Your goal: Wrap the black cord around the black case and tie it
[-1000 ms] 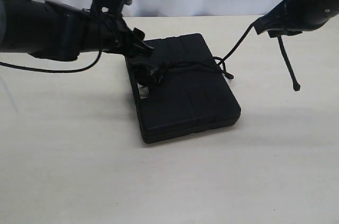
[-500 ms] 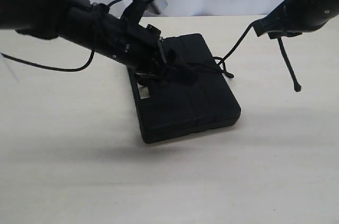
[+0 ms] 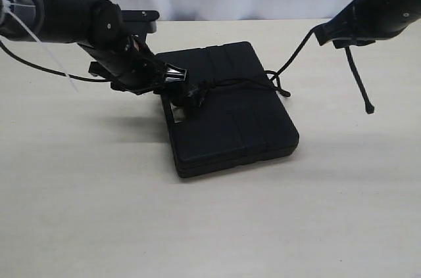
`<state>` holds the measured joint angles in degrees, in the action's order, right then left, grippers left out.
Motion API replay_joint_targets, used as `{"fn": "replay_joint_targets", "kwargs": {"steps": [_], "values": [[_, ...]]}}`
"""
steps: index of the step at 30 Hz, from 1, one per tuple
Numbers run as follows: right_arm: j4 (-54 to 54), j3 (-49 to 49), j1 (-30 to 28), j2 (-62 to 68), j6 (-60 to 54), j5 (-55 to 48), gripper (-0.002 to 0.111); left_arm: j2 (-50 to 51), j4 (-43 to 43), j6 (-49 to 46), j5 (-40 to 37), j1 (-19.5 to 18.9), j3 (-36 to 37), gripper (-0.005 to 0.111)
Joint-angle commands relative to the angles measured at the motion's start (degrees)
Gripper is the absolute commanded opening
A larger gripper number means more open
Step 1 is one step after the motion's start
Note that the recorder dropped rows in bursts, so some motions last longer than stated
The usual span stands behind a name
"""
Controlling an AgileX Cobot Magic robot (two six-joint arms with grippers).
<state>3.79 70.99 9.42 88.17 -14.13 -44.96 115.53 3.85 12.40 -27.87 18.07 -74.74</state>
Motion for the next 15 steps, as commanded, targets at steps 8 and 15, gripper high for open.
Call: {"fn": "replay_joint_targets", "kwargs": {"steps": [8, 15], "values": [[-0.5, 0.3, -0.1, 0.0, -0.5, 1.4, 0.004, 4.4, 2.9, -0.8, 3.6, 1.0, -0.3, 0.056], [-0.5, 0.3, -0.1, 0.0, -0.5, 0.9, 0.004, 6.1, 0.4, -0.8, 3.8, 0.8, -0.3, 0.04]]}}
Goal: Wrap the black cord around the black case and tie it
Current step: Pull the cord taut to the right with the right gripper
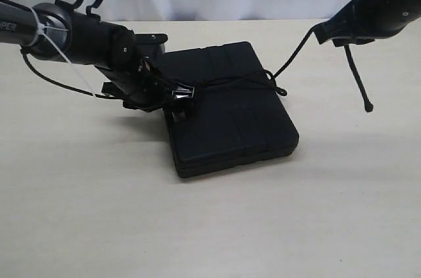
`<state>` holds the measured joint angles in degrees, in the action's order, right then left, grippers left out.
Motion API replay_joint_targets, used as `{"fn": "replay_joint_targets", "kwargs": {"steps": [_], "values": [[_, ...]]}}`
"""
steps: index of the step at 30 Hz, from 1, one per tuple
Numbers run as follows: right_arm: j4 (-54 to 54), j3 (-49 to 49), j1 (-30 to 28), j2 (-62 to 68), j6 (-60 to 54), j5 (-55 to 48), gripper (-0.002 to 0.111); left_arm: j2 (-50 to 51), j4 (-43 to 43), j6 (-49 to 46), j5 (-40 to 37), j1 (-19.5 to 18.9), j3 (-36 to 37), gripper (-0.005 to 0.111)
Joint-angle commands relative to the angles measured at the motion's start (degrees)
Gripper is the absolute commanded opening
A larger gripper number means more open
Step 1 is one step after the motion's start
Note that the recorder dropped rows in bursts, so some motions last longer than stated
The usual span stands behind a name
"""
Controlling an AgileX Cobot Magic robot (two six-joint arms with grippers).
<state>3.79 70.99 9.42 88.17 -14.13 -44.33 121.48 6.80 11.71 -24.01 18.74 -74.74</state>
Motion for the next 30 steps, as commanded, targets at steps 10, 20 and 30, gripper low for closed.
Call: {"fn": "replay_joint_targets", "kwargs": {"steps": [10, 20, 30], "values": [[-5.3, 0.3, -3.0, 0.0, 2.9, -1.1, 0.004, -5.9, -5.7, 0.6, -4.7, -8.2, -0.3, 0.0], [-5.3, 0.0, -19.3, 0.3, 3.0, 1.0, 0.004, -6.3, -8.4, 0.5, -9.3, -21.9, 0.2, 0.0], [-7.5, -1.0, -25.6, 8.9, 2.6, 2.8, 0.004, -5.8, -12.8, 0.4, -3.8, -22.8, 3.7, 0.0]]}}
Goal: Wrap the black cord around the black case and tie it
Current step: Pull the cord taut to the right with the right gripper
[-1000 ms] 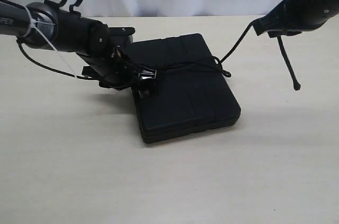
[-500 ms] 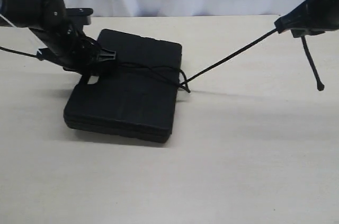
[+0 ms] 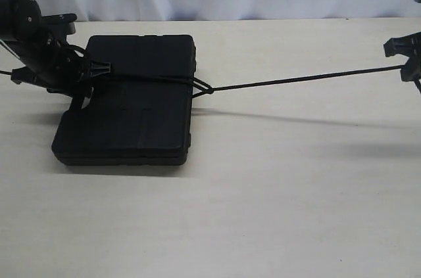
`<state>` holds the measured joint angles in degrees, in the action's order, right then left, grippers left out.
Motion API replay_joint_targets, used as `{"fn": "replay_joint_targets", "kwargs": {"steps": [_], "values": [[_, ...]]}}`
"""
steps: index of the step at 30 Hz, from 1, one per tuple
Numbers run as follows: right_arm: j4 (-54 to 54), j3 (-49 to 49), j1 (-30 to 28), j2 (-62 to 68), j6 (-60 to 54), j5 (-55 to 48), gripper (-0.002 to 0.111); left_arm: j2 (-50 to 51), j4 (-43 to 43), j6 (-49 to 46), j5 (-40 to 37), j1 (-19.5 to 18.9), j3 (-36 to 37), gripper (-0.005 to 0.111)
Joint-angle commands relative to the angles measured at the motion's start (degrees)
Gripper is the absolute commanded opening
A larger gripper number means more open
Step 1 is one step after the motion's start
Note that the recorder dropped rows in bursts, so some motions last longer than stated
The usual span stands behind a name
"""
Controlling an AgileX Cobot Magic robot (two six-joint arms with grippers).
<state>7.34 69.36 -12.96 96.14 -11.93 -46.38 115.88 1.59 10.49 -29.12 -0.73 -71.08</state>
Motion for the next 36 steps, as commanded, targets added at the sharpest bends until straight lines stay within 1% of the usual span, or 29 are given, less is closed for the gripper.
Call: {"fn": "replay_joint_targets", "kwargs": {"steps": [1, 13, 15, 18, 24, 27, 29, 36], "values": [[-11.0, 0.6, -3.2, 1.2, 0.4, 5.0, 0.004, -0.2, -7.6, 1.6, 1.3, -3.3, 0.0, 0.0], [-11.0, 0.6, -3.2, 3.0, 0.4, 6.5, 0.004, -0.2, -7.3, 1.6, 1.3, -3.3, 0.0, 0.0], [-11.0, 0.6, -3.2, 3.0, 0.4, 6.6, 0.004, -0.2, -7.3, 1.6, 1.3, -3.3, 0.0, 0.002], [-11.0, 0.6, -3.2, 3.0, 0.4, 6.6, 0.004, -0.2, -7.3, 1.3, 1.3, -3.2, 0.0, 0.011], [-11.0, 0.6, -3.2, 3.0, 1.0, 7.2, 0.004, 0.4, -7.0, 1.2, 1.7, -3.2, 0.0, 0.038], [-11.0, 0.6, -3.2, 3.0, 1.0, 7.3, 0.004, 0.0, -6.3, 1.2, 2.3, -3.2, 0.0, 0.046], [-11.0, 0.6, -3.2, 3.0, 1.0, 7.3, 0.004, -0.6, -5.4, 1.2, 2.3, -3.2, 0.0, 0.048], [-11.0, 0.6, -3.2, 3.0, 1.2, 7.5, 0.004, -4.1, -5.2, 1.2, 1.6, -3.2, 0.0, 0.047]]}}
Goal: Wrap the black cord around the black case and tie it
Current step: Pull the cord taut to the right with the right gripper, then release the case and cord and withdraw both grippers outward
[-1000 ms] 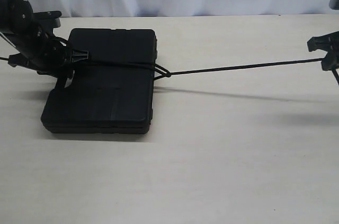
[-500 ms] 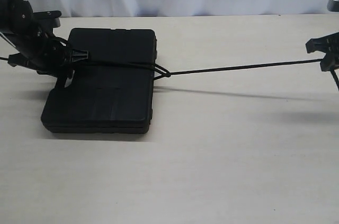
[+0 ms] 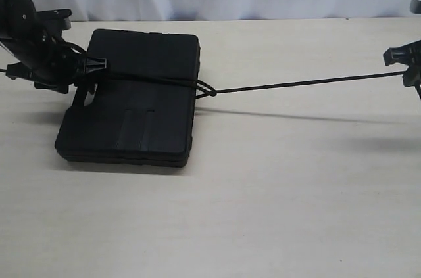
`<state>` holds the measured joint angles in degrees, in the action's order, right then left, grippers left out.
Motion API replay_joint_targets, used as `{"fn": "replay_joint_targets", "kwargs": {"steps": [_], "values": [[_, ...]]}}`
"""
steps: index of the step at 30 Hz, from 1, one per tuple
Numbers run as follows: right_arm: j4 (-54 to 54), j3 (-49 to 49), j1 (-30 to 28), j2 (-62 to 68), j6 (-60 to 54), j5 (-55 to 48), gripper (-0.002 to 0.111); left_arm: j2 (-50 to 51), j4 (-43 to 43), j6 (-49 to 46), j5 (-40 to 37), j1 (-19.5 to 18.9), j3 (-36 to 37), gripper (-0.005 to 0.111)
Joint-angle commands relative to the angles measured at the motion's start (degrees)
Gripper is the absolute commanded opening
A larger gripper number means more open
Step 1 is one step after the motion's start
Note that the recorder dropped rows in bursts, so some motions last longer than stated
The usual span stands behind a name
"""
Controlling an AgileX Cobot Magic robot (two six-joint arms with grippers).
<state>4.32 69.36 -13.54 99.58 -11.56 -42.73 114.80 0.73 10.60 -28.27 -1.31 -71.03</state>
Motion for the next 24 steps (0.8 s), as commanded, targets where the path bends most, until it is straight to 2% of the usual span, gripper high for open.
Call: {"fn": "replay_joint_targets", "kwargs": {"steps": [1, 15, 24], "values": [[-8.0, 0.6, -2.6, -0.4, 0.8, 3.9, 0.004, -3.3, -4.0, 1.0, 0.8, -2.6, -0.1, 0.047], [-8.0, 0.6, -2.6, -0.4, 0.8, 3.9, 0.004, -3.6, 3.1, 1.0, 1.4, -1.9, -0.1, 0.047], [-7.8, 0.6, -2.6, -0.4, 0.8, 3.9, 0.004, -3.6, 3.0, -3.5, 5.2, 5.7, -0.1, 0.047]]}}
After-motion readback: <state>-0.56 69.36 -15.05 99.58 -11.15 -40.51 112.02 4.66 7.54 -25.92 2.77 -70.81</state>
